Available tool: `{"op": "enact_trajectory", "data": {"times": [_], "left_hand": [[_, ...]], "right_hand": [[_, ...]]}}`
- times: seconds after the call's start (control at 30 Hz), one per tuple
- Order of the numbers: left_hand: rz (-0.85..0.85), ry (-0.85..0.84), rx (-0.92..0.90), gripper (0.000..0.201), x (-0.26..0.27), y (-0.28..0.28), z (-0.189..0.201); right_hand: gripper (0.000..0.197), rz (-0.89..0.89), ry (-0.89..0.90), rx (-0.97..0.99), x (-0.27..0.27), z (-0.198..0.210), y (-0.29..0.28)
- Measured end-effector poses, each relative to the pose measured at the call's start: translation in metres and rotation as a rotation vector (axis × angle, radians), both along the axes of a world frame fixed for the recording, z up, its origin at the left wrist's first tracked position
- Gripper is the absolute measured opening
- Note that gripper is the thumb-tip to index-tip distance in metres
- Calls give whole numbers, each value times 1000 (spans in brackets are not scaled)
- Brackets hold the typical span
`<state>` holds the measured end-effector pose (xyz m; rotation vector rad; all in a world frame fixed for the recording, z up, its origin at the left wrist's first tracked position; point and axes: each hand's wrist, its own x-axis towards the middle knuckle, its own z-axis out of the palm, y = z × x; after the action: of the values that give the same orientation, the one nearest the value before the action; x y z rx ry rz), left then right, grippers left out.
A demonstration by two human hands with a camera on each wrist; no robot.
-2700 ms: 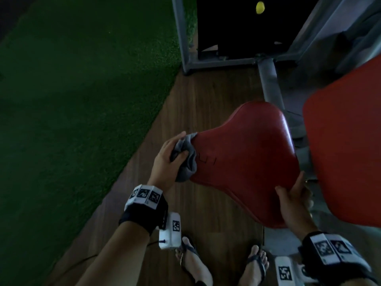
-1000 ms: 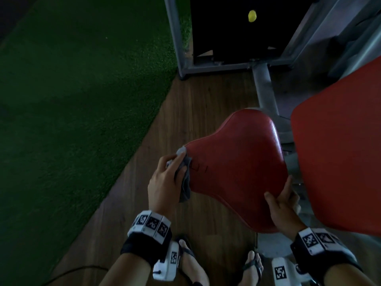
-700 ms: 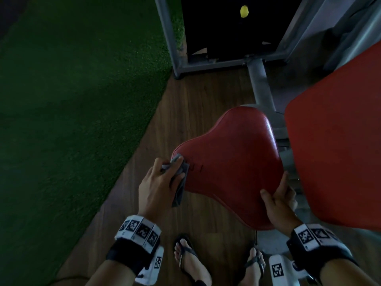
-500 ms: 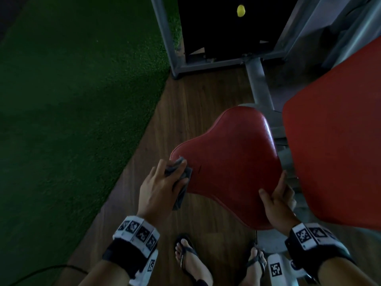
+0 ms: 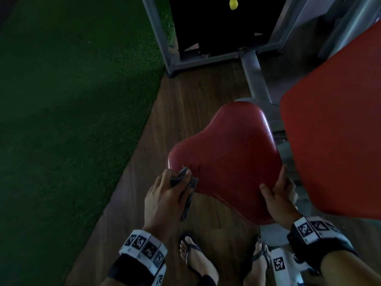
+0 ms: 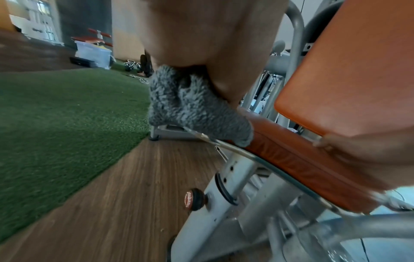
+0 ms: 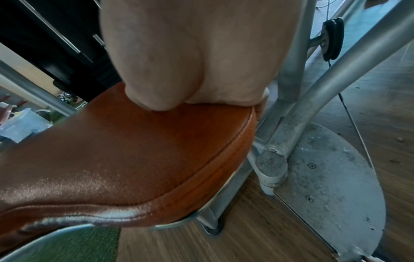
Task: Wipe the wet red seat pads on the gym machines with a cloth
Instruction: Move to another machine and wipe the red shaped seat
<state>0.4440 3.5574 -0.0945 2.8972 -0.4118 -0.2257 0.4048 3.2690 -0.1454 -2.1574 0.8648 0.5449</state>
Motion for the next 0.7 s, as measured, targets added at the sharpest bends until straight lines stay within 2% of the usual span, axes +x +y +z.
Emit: {"op": "enact_trajectory", "data": {"times": [0.17, 0.33, 0.57, 0.7], "left_hand": [[63, 23, 54, 41, 20, -3, -1], [-45, -13, 94, 40, 8, -3, 0], [65, -3, 83, 40, 29, -17, 1], [-1, -26, 100, 40, 15, -18, 1]], "right_hand": [[87, 3, 23, -8, 0, -3, 0], [90, 16, 34, -9, -1, -1, 0], [85, -2, 52, -36, -1, -5, -1], [86, -5, 45, -28, 0, -3, 0]]}}
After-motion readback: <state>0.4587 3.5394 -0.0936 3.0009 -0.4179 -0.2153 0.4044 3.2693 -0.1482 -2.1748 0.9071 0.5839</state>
